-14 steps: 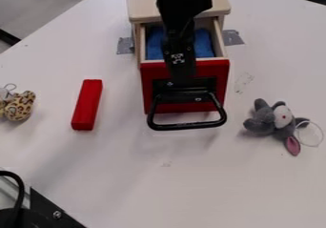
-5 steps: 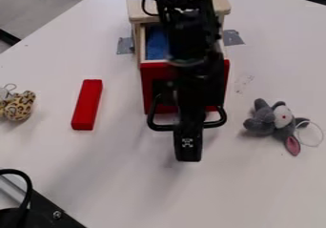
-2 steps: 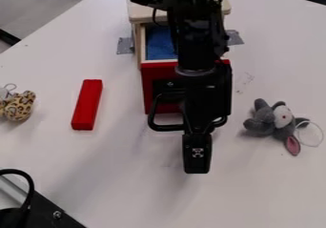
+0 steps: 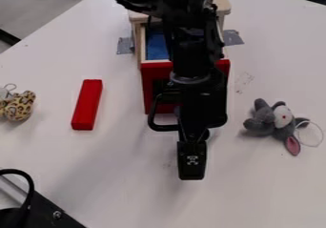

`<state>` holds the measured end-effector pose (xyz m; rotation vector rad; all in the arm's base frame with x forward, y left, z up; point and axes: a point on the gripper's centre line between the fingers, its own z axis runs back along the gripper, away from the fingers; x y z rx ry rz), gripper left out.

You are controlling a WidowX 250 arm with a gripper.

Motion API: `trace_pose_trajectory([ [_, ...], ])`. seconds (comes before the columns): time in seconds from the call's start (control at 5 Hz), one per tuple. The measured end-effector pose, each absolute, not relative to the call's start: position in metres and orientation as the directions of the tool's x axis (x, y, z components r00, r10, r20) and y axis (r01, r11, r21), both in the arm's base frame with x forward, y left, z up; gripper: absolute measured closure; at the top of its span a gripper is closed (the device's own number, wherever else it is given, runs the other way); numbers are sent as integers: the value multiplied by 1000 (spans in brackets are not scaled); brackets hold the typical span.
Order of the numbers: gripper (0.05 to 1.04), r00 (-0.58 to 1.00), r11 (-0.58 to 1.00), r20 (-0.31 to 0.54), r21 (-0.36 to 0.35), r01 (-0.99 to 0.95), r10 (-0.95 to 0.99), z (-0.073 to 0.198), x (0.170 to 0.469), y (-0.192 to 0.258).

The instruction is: Close the drawer.

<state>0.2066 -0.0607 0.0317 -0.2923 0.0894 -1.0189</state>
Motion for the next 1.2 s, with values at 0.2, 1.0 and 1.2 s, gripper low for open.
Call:
trace_pose_trajectory([
  [0.2,83,502,478,71,-218,851,-862,29,199,-58],
  [1.0,83,466,472,140,8,881,-873,27,200,-53],
  [1.2,83,493,500,140,11,866,-858,23,206,-49],
])
